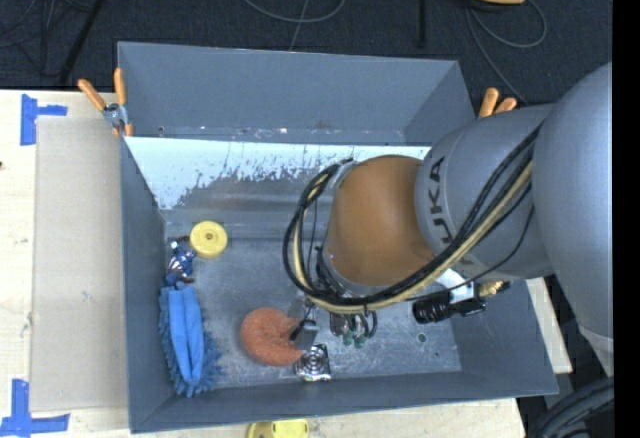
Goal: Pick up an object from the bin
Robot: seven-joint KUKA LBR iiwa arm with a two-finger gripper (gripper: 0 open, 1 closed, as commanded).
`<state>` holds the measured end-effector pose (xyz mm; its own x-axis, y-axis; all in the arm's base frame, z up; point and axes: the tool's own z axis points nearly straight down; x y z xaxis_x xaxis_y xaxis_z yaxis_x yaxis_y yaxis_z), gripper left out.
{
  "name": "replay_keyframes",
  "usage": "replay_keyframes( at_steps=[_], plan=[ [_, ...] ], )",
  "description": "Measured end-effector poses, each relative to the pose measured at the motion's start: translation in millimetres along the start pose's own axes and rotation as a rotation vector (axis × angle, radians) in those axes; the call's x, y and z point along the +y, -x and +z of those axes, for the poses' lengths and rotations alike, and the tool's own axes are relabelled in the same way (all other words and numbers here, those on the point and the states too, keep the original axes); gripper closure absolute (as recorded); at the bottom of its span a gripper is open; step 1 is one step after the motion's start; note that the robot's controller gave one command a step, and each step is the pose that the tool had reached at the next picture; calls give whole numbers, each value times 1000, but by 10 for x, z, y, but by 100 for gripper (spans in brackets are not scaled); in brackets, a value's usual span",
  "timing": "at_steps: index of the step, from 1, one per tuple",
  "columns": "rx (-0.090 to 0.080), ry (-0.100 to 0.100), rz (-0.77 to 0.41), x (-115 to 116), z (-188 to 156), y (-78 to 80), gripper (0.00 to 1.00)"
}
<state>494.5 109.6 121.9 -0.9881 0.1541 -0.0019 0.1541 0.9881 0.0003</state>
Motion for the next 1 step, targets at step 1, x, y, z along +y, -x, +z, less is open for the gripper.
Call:
replay_keyframes(
  at_steps=[1],
  plan=[
    [1,0,72,-159,-1070,36,100]
  ],
)
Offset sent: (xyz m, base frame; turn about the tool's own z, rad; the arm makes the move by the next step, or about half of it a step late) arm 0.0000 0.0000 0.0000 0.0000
